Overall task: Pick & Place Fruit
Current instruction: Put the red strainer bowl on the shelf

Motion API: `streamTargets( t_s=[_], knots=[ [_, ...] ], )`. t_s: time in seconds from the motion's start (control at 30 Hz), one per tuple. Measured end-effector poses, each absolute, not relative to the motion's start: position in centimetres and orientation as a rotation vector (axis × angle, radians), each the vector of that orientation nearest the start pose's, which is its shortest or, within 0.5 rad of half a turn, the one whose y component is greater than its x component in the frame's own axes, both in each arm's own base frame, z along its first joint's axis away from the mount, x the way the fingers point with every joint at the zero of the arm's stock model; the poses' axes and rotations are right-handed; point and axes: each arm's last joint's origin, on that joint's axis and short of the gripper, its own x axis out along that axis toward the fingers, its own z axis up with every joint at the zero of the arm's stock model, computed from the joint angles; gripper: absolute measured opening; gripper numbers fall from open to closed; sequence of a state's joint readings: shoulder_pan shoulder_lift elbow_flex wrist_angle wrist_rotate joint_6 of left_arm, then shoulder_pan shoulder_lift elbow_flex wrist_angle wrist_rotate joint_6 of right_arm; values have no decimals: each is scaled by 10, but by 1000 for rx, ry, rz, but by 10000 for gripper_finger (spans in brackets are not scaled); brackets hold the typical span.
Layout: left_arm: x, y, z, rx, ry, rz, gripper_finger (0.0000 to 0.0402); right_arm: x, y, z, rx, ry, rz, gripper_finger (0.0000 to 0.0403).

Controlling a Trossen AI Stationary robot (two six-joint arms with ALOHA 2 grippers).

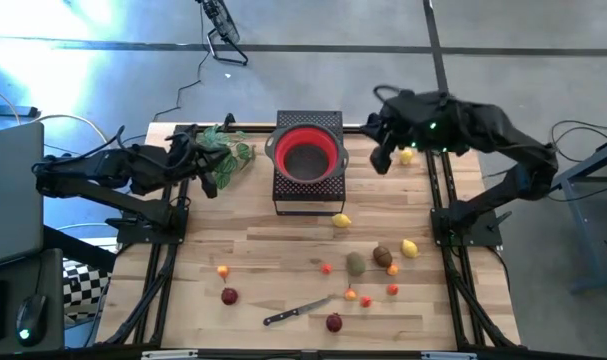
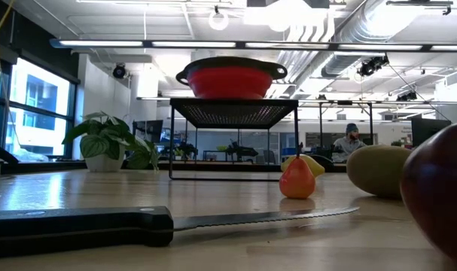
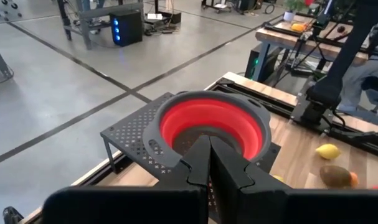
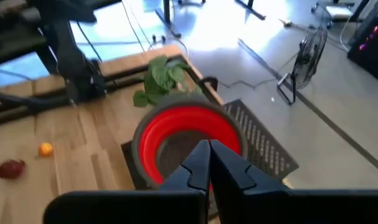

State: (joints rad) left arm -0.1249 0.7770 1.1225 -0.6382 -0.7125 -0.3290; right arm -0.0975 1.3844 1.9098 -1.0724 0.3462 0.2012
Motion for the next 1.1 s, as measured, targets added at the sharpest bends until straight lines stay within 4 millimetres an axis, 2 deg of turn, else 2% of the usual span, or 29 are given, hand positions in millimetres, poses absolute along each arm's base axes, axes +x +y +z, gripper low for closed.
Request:
streamTargets(
  t_s=[0.17, 0.33, 0.67, 0.93, 1.1],
  knots=[
    [140, 1, 398, -197, 202, 627, 1, 230, -22, 459, 155, 545, -491, 3],
    [159, -2, 390, -208, 257, 602, 1, 230, -11, 420, 207, 523, -475, 3],
    [211, -10, 364, -211, 378, 561, 1, 225, 0, 363, 386, 285, -423, 3],
    [260, -17, 341, -157, 421, 497, 1, 227, 7, 330, 478, 223, -426, 3],
    [280, -21, 325, -157, 458, 464, 1, 227, 13, 319, 510, 230, -430, 3]
  ],
)
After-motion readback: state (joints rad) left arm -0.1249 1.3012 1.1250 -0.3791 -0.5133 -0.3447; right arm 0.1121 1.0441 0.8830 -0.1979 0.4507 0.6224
